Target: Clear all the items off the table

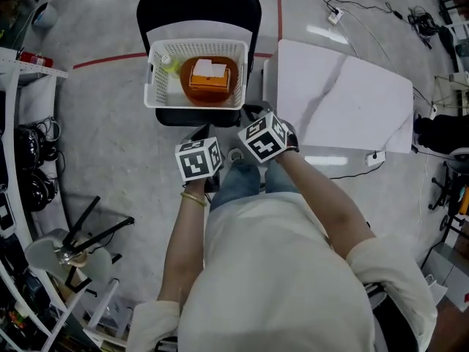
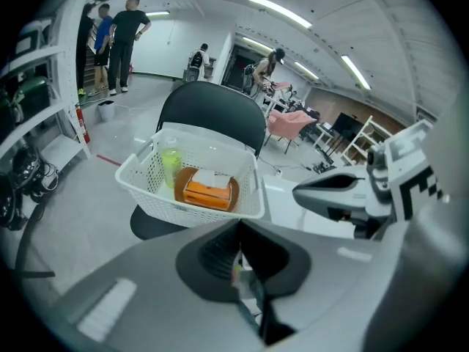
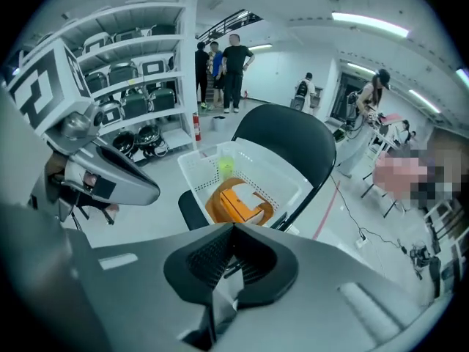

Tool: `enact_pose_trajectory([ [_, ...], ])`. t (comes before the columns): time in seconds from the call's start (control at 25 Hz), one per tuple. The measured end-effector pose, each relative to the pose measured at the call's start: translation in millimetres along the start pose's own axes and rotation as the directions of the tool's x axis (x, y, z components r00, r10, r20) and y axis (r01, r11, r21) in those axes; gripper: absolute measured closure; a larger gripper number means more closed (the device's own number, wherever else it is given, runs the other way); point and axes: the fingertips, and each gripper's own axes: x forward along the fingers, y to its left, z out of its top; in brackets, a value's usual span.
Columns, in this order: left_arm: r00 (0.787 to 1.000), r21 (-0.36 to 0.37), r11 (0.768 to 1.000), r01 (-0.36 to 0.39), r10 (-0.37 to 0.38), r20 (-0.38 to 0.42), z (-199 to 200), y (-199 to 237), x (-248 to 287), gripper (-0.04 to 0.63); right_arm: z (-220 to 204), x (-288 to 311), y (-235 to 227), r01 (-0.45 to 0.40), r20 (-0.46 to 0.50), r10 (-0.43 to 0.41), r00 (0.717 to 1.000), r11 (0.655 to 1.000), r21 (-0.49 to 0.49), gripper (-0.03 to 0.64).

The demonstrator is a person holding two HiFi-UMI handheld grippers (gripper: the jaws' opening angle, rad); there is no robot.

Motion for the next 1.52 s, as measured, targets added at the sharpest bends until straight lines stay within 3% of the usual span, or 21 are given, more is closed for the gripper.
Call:
enact_pose_trajectory([
  [0.28,0.998,0.075,0.996,0.057,-0.056,-0.013,3.3,-32.2,-5.5,0.586,-15.6,-44.1,-15.7,0.035,0.085,-0.045,0.995,0.992,0.122,0.618],
  [0.76,0.992,0.198,0.972,0.129,-0.124,-0.037,6.0,-118.5,3.7,0.586,-63.6,-99.5,-65.2,0.103,0.124,-0.141,0.982,0.957,0.271,0.618],
  [1.52,0.984,0.281,0.944,0.176,-0.178,-0.019,-65.8,-279.5,-8.7,0.586,-206.6,-223.3,-98.5,0.165,0.137,-0.229,0.964,0.915,0.368,0.618],
])
